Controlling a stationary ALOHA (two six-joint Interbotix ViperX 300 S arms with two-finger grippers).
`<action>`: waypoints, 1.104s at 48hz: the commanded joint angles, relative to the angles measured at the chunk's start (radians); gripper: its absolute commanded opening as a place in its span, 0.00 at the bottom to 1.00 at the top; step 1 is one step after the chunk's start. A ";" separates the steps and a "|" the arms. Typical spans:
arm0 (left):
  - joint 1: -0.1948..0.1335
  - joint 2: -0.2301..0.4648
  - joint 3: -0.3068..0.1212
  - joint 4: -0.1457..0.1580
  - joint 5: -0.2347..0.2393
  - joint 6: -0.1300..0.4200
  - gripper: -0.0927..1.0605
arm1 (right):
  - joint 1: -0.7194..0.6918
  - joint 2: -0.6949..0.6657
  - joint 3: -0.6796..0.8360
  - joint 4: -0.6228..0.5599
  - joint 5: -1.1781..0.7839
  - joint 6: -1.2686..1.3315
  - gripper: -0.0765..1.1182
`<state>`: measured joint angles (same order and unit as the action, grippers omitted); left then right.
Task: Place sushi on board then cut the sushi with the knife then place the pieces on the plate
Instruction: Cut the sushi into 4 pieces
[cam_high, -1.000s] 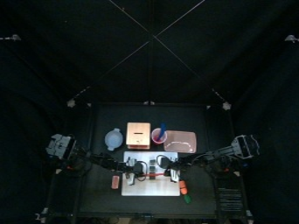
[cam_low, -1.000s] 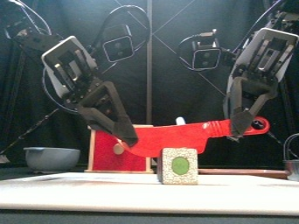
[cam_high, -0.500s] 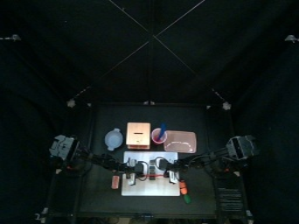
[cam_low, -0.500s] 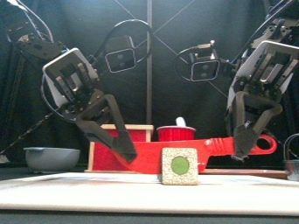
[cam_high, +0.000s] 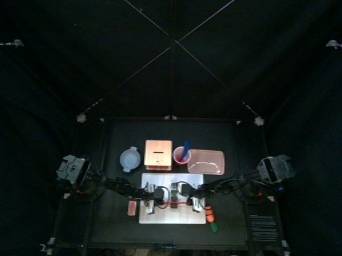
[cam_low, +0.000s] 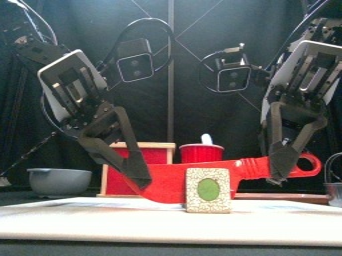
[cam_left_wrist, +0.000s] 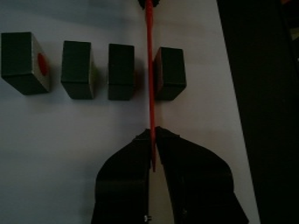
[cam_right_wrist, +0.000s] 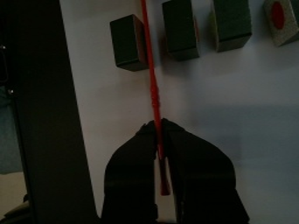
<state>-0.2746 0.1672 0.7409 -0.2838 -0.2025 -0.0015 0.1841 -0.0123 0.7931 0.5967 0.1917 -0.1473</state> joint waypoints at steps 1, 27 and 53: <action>-0.011 -0.025 -0.018 -0.005 -0.003 0.000 0.52 | 0.005 -0.018 -0.015 0.005 -0.002 0.002 0.36; 0.000 -0.118 -0.003 0.003 -0.003 0.008 0.62 | -0.002 -0.086 -0.051 -0.009 0.006 -0.002 0.36; 0.063 -0.272 0.084 0.091 -0.035 0.006 0.73 | -0.075 -0.388 0.100 0.023 0.035 0.005 0.36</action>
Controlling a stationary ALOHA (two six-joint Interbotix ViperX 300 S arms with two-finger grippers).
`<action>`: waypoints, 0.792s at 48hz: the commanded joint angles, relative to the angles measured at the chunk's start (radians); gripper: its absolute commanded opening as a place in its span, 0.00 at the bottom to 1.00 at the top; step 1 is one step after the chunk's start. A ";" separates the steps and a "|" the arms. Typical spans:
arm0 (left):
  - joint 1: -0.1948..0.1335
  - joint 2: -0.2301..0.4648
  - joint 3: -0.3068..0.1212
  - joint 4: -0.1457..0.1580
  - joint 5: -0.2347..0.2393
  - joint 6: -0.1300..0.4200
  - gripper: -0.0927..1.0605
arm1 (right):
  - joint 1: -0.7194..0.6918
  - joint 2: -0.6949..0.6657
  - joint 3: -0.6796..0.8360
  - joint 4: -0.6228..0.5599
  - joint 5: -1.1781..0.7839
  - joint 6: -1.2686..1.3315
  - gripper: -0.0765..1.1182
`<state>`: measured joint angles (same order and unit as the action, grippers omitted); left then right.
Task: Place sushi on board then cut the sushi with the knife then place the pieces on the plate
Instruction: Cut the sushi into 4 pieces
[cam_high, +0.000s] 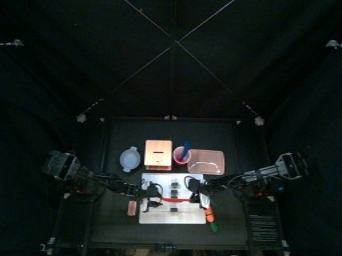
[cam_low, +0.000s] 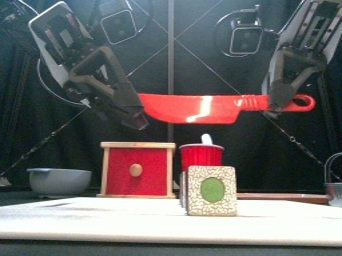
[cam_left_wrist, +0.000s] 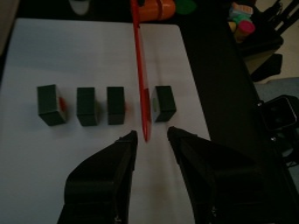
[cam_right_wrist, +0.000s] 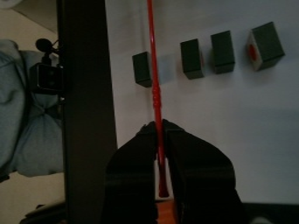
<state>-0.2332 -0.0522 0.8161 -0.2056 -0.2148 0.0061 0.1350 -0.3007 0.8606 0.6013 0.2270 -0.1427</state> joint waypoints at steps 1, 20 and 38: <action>0.025 -0.057 0.015 0.012 -0.028 -0.002 0.73 | -0.034 -0.118 0.046 0.021 0.002 0.000 0.36; 0.058 -0.071 0.054 0.014 -0.104 0.000 0.73 | -0.202 -0.377 0.256 0.052 0.097 0.000 0.37; 0.064 -0.058 0.054 0.012 -0.106 -0.002 0.73 | -0.399 -0.405 0.288 -0.028 0.221 -0.002 0.40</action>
<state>-0.1733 -0.1058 0.8805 -0.1948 -0.3114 0.0061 -0.2577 -0.7010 1.1643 0.5752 0.4418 -0.1411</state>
